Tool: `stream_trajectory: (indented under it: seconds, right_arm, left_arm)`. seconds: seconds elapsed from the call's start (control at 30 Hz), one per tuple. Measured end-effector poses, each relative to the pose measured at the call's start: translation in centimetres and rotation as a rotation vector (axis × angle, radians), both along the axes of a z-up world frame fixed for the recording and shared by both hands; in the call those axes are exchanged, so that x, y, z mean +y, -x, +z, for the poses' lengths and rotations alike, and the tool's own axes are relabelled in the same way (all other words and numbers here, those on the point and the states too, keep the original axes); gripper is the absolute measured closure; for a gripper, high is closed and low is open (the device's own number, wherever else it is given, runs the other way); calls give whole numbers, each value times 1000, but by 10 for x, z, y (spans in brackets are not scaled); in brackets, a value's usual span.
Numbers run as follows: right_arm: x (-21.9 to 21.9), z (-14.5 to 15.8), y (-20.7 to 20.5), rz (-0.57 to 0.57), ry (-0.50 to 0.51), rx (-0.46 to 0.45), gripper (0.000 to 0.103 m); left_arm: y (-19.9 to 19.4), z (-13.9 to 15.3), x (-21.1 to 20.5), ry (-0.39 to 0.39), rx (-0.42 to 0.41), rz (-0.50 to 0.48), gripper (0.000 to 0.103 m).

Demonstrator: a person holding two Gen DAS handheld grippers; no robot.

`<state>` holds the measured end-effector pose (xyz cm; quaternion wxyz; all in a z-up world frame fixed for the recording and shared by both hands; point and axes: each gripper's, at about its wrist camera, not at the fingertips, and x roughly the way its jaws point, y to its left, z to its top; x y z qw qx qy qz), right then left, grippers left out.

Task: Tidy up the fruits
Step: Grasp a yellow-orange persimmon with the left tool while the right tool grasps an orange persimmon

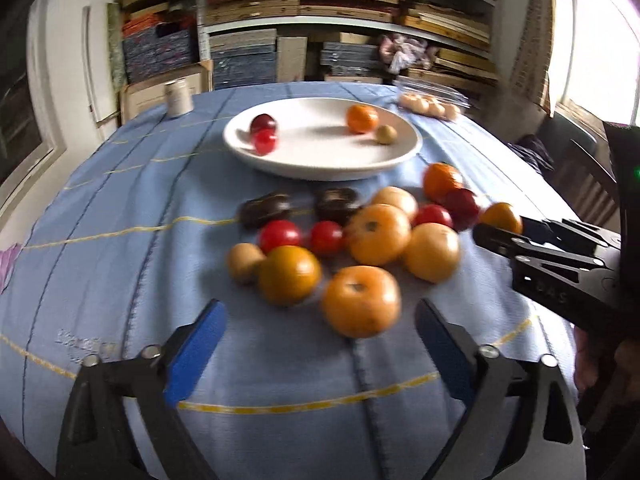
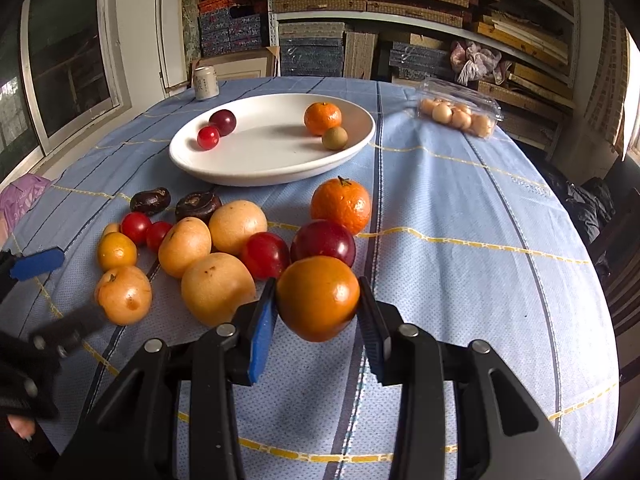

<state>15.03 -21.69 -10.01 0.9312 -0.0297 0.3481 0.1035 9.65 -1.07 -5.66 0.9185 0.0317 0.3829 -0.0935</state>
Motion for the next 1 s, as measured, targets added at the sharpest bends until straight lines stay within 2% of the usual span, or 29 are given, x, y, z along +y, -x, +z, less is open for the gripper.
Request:
stream_trajectory:
  seconds: [0.03,0.1,0.2,0.43,0.63,0.67,0.77,0.83,0.9,0.93,0.97,1.0]
  right_arm:
    - [1,0,1,2,3,-6,65]
    - [2,2,3,6,9,-18,65]
    - [2,2,5,5,6,-25,65]
    - [3,4,9,13,4,-42,65]
    - [0,2,6,12,-15,-18,65]
    - [1,2,6,11,-13,-20,65]
    - [2,1,4,20,0,-11,65]
    - [1,0,2,19,-3,-5,64]
    - [1,-1,1,21,1,6,63]
    - [1,-2,2,24,5,13,62]
    - [2,-3,1,29,7,20,62]
    - [1,-4,2,32,7,24,62]
  left_arm:
    - [-2,-3,-4,-1,8,-11,20]
    - [-7,-8,-10,-6,30,-20,40]
    - [-15,-20,-12,16,77,-35,59]
    - [-17,-21,-10,41,82,-26,59]
    - [-16,-21,-15,9,76,-25,59]
    - [-16,-22,-16,7,78,-24,56]
    - [-21,-22,-14,30,96,-17,33]
    - [-26,-21,-14,57,101,-7,30]
    - [-30,-20,-14,64,97,1,31]
    - [-31,-19,-15,64,89,1,36]
    - [-31,-19,-15,66,82,-7,55]
    - [-31,-19,-16,61,80,-21,59]
